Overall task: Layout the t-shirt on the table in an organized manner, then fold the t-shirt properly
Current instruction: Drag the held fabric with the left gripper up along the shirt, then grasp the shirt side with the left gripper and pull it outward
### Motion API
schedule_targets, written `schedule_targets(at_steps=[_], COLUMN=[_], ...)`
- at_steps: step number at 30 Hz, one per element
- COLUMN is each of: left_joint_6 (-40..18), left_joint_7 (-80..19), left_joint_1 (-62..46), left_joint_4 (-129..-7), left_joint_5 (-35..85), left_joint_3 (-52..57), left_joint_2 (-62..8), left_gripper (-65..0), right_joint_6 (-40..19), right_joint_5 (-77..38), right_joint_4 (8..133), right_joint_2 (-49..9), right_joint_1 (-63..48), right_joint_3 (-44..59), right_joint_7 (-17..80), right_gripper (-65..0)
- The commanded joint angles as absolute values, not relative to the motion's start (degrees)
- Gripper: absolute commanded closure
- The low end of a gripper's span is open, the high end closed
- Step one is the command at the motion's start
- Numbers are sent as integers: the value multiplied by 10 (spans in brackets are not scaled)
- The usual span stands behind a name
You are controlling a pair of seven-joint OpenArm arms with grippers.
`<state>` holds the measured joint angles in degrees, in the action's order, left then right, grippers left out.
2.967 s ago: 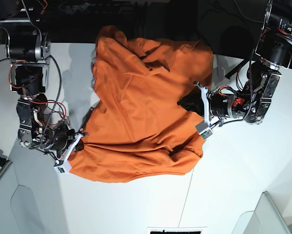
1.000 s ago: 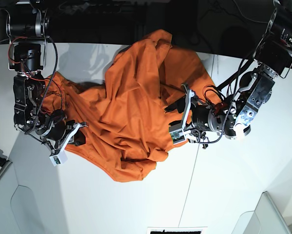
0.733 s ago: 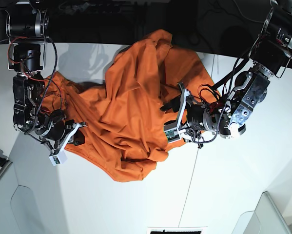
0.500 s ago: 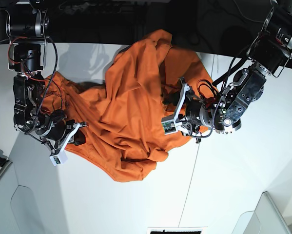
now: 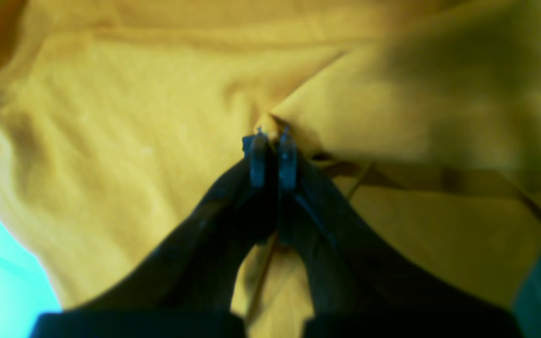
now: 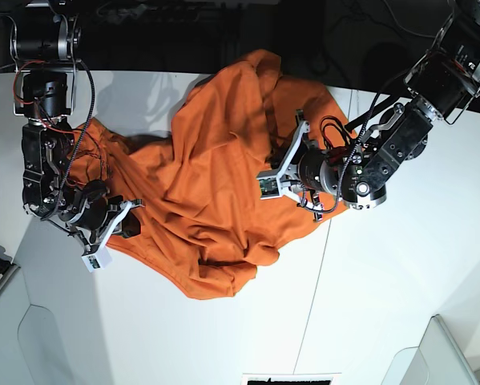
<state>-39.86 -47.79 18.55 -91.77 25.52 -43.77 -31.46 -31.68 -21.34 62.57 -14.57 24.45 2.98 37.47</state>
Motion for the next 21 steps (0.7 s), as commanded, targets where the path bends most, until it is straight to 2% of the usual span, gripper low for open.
schedule_targets(at_steps=[1,9,13,21], left_joint_6=[-400,-400,-400,-400], left_joint_7=[-475,-549,-561,-567], left_joint_1=[198,193,151,47], left_joint_4=[-942,-1076,-1133,-1215], left_joint_5=[277,423,462,469], left_joint_3=[-431,-432,-432,-432], left_joint_2=[-333,-445,-494,-529], left_gripper=[0,0,0,0], right_joint_6=[-317,-317,-312,-310], right_joint_5=[-221,-205,-198,-192], right_joint_4=[634,634,634,634], right_joint_2=[-151,-151,-152,-152], right_joint_1=[262,262,262,262], right_joint_3=[32,32,32,32], right_joint_7=[362,362,361,350], right_gripper=[0,0,0,0])
